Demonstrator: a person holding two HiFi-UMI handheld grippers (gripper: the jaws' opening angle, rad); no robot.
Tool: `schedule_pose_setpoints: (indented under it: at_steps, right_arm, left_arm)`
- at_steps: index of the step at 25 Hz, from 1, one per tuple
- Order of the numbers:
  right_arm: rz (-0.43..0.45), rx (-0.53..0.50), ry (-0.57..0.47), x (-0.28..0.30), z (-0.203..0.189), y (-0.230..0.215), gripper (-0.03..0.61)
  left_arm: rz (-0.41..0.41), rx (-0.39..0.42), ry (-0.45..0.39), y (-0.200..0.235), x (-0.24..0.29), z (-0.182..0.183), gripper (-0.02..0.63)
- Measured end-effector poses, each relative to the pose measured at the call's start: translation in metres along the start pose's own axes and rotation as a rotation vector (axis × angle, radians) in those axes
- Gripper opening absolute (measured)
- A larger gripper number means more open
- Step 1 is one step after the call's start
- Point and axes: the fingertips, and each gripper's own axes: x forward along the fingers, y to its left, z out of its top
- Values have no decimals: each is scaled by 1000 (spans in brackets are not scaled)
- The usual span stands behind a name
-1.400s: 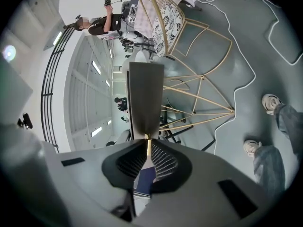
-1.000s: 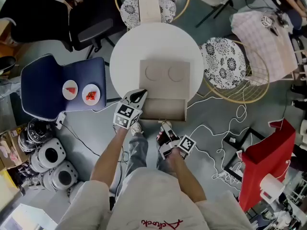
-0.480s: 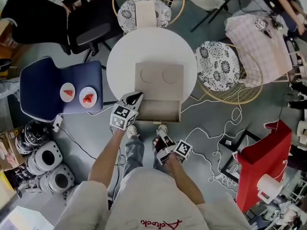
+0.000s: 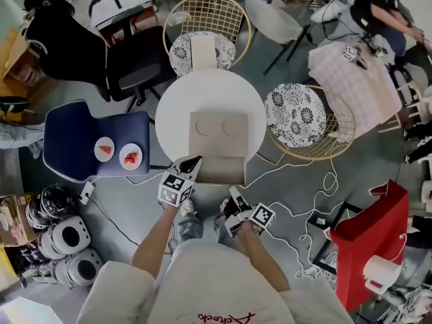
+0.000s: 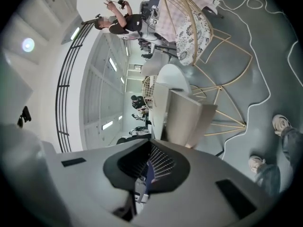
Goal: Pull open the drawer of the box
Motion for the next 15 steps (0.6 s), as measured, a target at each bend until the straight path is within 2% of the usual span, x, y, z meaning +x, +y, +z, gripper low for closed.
schedule_pose_setpoints:
  at_steps: [3,5,11,15]
  right_arm:
    - [72,-30,-12,3,17,28,17]
    - [71,-94,-1,-3,25,39,17]
    - [10,-419,94,-19,38,70,16]
    - [-15,-683,110,-24,48,94,17]
  left_arm:
    - [14,25,-31,-15,-10,20,11]
    - [19,42,-48,-29,-18,32,12]
    - [51,69,-99,-68,-49,52,11]
    - [58,67,-124,-89,-58,51,11]
